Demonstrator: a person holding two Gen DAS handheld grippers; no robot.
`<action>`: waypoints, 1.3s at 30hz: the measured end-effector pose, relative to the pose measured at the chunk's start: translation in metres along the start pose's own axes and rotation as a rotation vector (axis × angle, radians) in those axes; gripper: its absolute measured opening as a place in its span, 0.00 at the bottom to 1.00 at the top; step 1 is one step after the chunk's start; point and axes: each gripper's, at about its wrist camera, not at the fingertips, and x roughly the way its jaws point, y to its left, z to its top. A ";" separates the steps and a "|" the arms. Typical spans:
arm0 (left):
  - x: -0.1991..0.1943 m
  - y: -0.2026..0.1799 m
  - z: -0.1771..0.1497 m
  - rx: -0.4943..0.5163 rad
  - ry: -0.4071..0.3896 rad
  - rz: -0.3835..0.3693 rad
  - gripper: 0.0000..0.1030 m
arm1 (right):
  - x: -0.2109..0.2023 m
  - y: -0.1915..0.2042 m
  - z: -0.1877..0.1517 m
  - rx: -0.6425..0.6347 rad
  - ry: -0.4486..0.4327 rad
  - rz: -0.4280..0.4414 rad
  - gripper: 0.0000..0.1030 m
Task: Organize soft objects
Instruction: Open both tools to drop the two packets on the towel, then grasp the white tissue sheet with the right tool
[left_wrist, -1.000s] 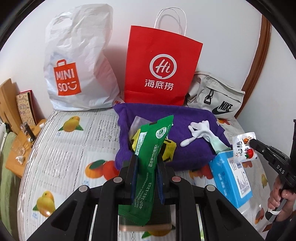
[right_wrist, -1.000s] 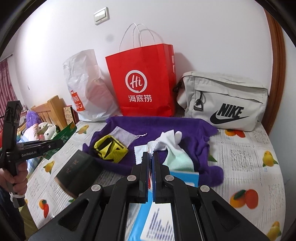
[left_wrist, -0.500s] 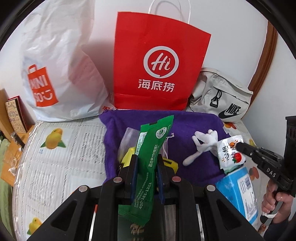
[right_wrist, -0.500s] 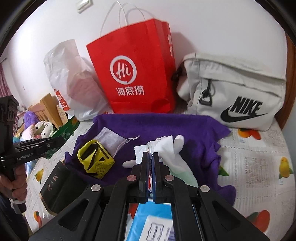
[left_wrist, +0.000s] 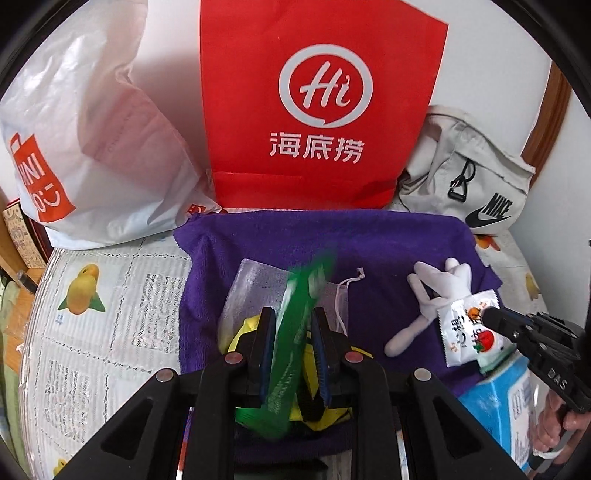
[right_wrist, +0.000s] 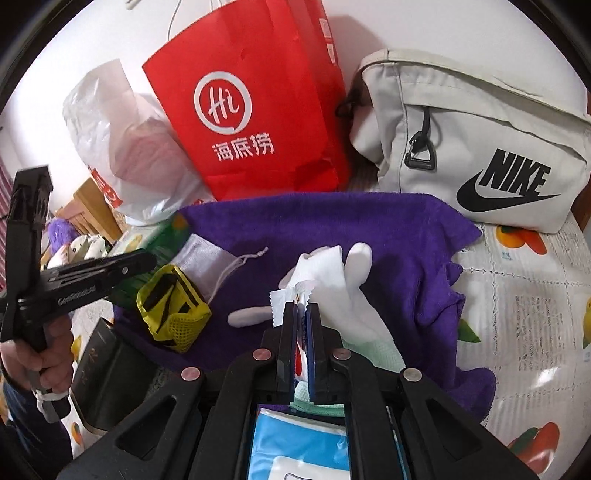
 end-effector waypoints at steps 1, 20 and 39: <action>0.003 -0.001 0.000 0.000 0.007 -0.002 0.19 | 0.000 0.001 -0.001 -0.011 0.005 -0.003 0.07; -0.047 0.017 -0.025 -0.052 -0.026 -0.009 0.54 | -0.063 0.040 -0.048 -0.069 -0.061 -0.014 0.48; -0.100 0.066 -0.100 -0.108 -0.036 -0.084 0.54 | -0.032 0.123 -0.135 -0.147 0.164 -0.153 0.31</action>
